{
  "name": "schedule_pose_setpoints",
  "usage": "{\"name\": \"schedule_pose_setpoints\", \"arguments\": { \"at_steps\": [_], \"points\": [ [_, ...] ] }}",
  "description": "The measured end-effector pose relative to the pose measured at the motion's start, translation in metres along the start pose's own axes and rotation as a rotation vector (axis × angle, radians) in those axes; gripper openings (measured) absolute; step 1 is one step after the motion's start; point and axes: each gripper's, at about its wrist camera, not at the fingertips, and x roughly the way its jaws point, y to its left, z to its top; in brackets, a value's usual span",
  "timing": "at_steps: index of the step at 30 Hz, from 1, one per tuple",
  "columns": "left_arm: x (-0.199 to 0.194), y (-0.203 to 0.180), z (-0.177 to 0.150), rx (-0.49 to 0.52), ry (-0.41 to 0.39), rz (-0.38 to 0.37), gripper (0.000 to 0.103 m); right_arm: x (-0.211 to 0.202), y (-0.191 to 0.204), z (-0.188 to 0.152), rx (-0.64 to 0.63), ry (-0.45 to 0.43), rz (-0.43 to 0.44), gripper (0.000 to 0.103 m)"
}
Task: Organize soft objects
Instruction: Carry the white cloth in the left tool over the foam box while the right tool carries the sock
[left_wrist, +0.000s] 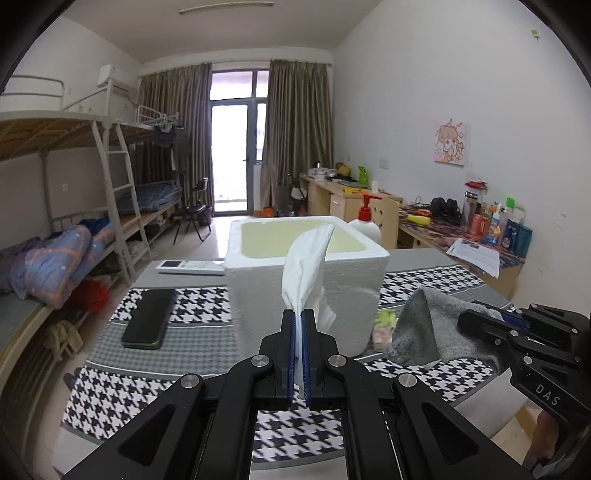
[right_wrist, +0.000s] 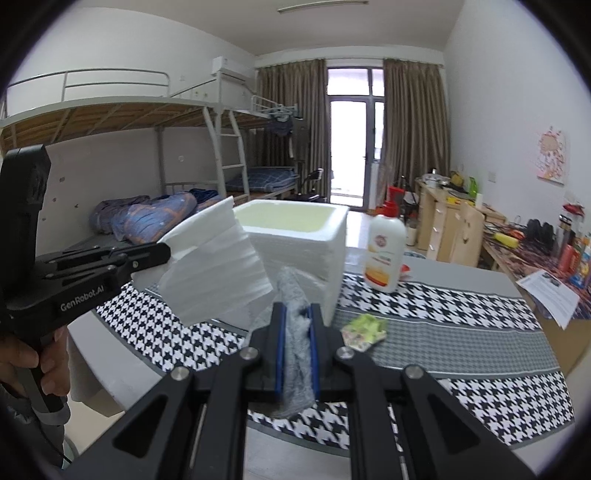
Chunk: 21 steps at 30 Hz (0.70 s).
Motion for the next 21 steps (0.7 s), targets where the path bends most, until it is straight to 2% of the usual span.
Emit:
{"name": "schedule_pose_setpoints", "arguments": {
  "at_steps": [9, 21],
  "points": [
    [-0.008, 0.014, -0.005, 0.000, 0.000, 0.016, 0.003, 0.005, 0.010, 0.000, -0.002, 0.002, 0.023, 0.014],
    [-0.010, 0.015, 0.004, 0.003, -0.018, 0.002, 0.003, 0.004, 0.007, 0.012, -0.008, -0.014, -0.004, 0.014]
  ]
}}
